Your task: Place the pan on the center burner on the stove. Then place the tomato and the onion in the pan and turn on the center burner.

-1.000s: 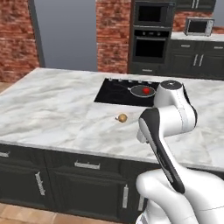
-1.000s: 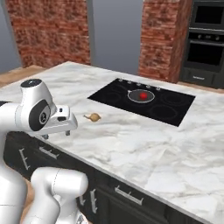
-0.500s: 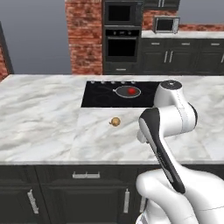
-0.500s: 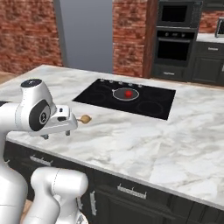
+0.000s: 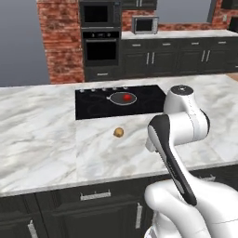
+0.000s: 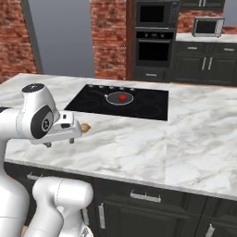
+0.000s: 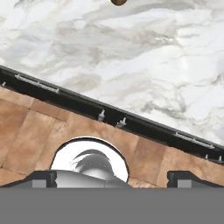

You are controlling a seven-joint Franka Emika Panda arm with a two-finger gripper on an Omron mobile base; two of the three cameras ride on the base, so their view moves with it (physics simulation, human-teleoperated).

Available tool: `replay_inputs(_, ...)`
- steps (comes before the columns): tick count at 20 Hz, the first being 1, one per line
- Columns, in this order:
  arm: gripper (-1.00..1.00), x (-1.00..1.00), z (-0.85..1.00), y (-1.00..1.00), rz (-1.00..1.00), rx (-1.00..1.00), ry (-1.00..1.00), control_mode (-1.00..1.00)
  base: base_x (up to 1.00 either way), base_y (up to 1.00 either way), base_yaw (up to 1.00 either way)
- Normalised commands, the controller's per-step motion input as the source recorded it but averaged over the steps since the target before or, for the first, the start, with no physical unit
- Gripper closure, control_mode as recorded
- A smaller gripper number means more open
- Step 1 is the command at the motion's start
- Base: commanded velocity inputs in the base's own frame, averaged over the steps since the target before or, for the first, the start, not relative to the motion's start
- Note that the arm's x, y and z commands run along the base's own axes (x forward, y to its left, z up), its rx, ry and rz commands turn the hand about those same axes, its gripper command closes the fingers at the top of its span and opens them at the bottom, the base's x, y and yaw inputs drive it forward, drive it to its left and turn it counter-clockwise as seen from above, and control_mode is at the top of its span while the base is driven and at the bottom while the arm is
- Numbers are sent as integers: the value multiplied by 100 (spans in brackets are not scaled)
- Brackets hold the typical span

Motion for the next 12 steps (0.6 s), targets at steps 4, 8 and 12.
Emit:
replay_inputs(4,-100,0,0,0,0,0,0,100,31,44,-33)
replay_inputs(8,-100,0,0,0,0,0,0,100,34,36,-32)
replay_inputs(12,-100,0,0,0,0,0,0,100,31,31,-31)
